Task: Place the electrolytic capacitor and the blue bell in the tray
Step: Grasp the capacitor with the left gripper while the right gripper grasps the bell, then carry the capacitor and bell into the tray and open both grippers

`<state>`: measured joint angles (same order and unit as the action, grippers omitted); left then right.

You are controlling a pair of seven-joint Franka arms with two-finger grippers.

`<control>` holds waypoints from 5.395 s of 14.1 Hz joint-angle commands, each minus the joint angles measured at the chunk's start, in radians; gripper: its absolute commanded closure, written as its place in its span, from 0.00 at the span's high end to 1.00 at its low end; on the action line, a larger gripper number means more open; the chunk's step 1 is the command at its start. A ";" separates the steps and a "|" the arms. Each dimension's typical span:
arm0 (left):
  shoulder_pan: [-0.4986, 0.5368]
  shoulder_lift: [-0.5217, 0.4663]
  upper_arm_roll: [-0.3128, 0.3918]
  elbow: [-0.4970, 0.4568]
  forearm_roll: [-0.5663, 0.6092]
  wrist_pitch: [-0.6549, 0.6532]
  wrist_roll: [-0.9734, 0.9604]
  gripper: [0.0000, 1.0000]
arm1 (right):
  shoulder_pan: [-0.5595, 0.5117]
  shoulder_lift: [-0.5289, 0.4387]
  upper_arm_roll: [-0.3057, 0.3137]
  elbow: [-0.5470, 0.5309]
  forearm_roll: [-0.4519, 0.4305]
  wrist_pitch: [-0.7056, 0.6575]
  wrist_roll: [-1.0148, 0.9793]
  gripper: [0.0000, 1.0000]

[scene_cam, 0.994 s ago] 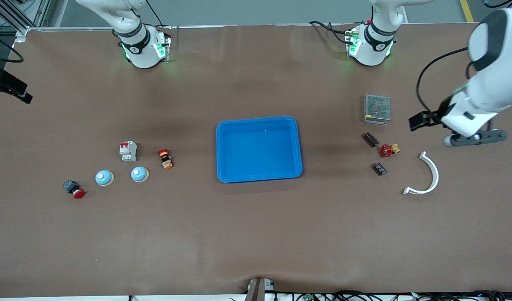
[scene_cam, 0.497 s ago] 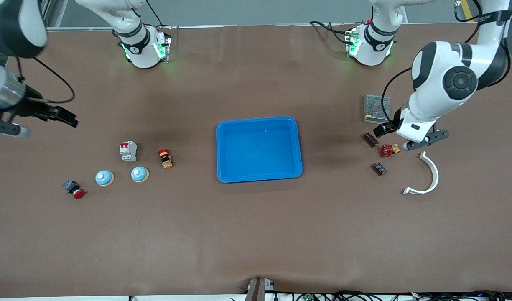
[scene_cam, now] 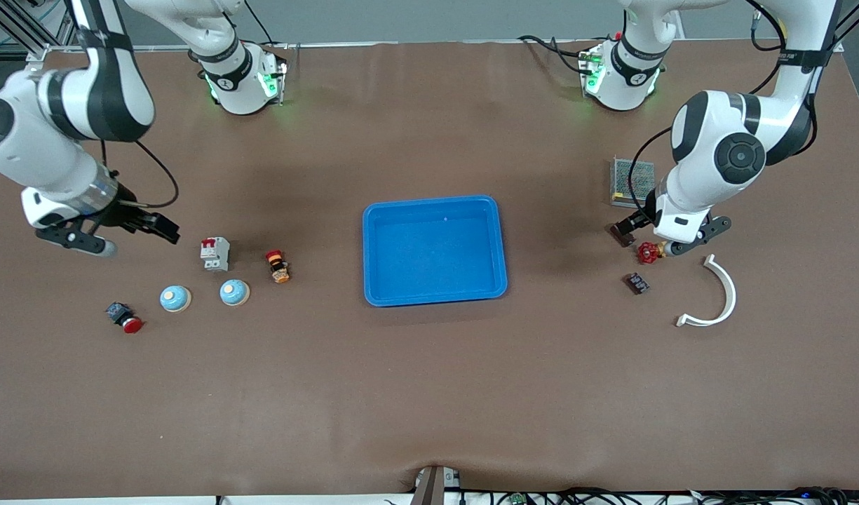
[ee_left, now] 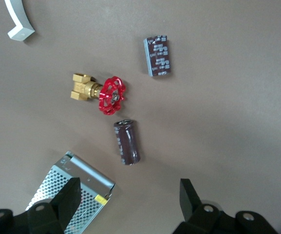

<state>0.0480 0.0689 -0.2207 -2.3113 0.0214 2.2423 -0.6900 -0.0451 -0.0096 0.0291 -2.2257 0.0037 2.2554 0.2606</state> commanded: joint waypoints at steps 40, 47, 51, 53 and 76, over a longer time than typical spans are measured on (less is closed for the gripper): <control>-0.181 0.261 -0.194 0.214 0.005 0.108 -0.531 0.00 | 0.235 0.461 0.023 0.308 0.018 0.078 0.671 0.00; -0.290 0.360 -0.194 0.323 0.006 0.117 -0.686 0.00 | 0.347 0.465 0.121 0.380 0.036 0.082 1.392 0.00; -0.362 0.433 -0.192 0.374 0.006 0.123 -0.807 0.00 | 0.435 0.493 0.120 0.442 0.035 0.082 1.693 0.00; -0.379 0.466 -0.192 0.394 0.008 0.134 -0.861 0.00 | 0.473 0.514 0.118 0.462 0.029 0.084 1.755 0.00; -0.211 0.442 -0.184 0.598 0.080 -0.157 -0.754 1.00 | 0.549 0.729 0.129 0.655 -0.149 -0.088 1.657 1.00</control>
<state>-0.2047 0.5356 -0.4019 -1.7068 0.0709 2.1352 -1.4833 0.5476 0.7560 0.1398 -1.5838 -0.1387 2.2815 2.0855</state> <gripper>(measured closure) 0.000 0.000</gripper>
